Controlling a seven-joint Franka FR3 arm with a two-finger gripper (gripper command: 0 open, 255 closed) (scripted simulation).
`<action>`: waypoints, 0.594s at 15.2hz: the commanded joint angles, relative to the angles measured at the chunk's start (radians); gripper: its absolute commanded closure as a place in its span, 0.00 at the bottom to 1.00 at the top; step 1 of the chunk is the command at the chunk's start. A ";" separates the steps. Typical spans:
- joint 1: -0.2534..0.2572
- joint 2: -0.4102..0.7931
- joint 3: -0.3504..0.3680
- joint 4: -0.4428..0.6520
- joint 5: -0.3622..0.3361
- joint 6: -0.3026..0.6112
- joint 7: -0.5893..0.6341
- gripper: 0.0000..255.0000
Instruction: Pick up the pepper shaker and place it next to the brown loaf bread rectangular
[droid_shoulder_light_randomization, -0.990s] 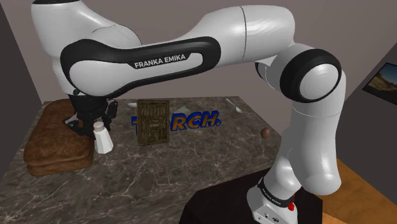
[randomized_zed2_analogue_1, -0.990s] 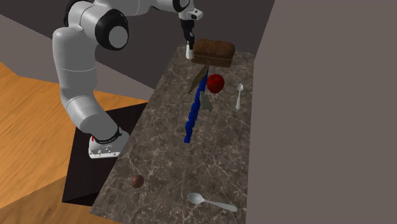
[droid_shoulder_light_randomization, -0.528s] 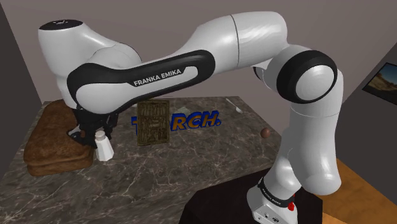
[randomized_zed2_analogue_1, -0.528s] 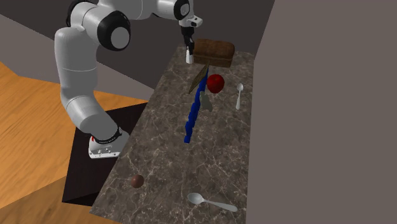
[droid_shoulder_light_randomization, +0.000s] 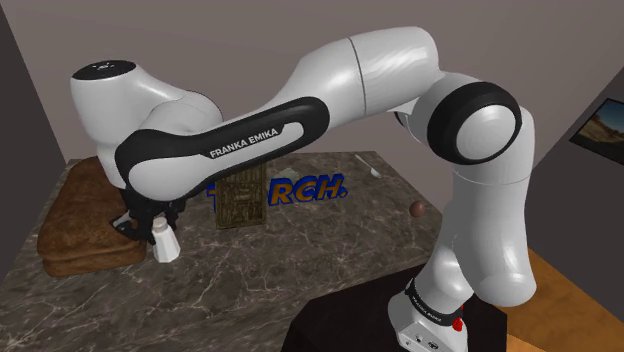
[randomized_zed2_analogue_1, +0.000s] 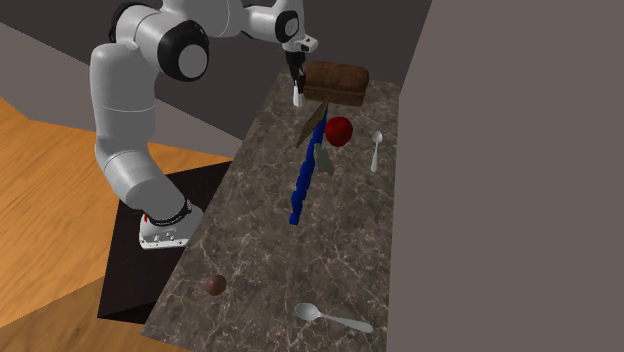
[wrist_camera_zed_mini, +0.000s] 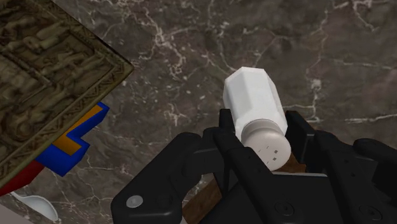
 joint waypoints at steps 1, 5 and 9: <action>0.000 0.003 0.000 0.000 -0.001 0.003 0.000 1.00; 0.000 0.003 0.000 0.000 -0.001 0.003 0.000 1.00; 0.000 0.003 0.000 0.000 -0.001 0.003 0.000 0.00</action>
